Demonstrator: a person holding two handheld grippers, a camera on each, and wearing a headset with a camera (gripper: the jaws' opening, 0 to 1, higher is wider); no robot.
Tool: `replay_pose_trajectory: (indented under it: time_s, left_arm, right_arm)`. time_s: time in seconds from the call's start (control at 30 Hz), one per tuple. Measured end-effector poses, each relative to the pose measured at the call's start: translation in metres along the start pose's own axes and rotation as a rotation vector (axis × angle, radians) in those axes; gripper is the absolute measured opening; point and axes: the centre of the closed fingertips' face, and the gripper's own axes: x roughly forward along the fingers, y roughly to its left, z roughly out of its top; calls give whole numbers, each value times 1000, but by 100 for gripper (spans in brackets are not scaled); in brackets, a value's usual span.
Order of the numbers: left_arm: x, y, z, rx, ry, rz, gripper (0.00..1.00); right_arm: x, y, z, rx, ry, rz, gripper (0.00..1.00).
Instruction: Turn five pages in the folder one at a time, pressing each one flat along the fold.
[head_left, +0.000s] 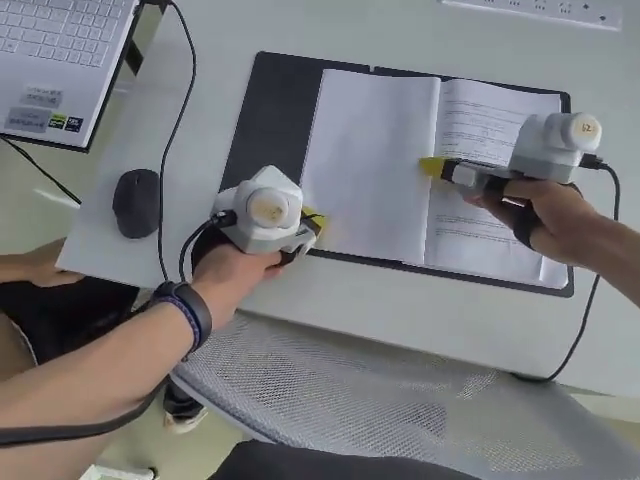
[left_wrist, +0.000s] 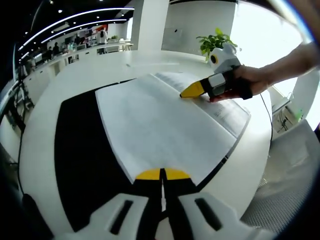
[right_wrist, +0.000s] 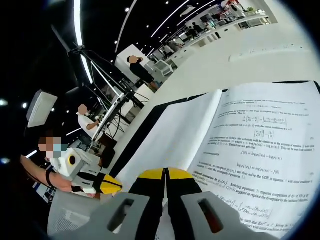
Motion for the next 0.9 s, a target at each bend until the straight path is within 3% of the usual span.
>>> replay_pose_trajectory:
  time_s: [0.13,0.2,0.47,0.57,0.73,0.9]
  left_arm:
    - [-1,0,1,-12,-2,2,0]
    - [-2,0,1,-12,-2,1,0]
    - [-2,0,1,-19,5,2,0]
    - [-2,1,1,-23,3,3,0]
    - [-2,1,1,-17,8,-2,0]
    - [-3,0,1,-26,2,-3,0]
  right_arm:
    - [2,-5,7,-15,-8,2,0]
    - [5,-13,18,9,-57,-16,0]
    - [17,-36,44,85,-158,-19,0]
    - [19,-46,61,146,-216,-36,0]
    - [25,-64,79,186,-289,-70,0]
    - [35,-85,99,209,-328,-94,0]
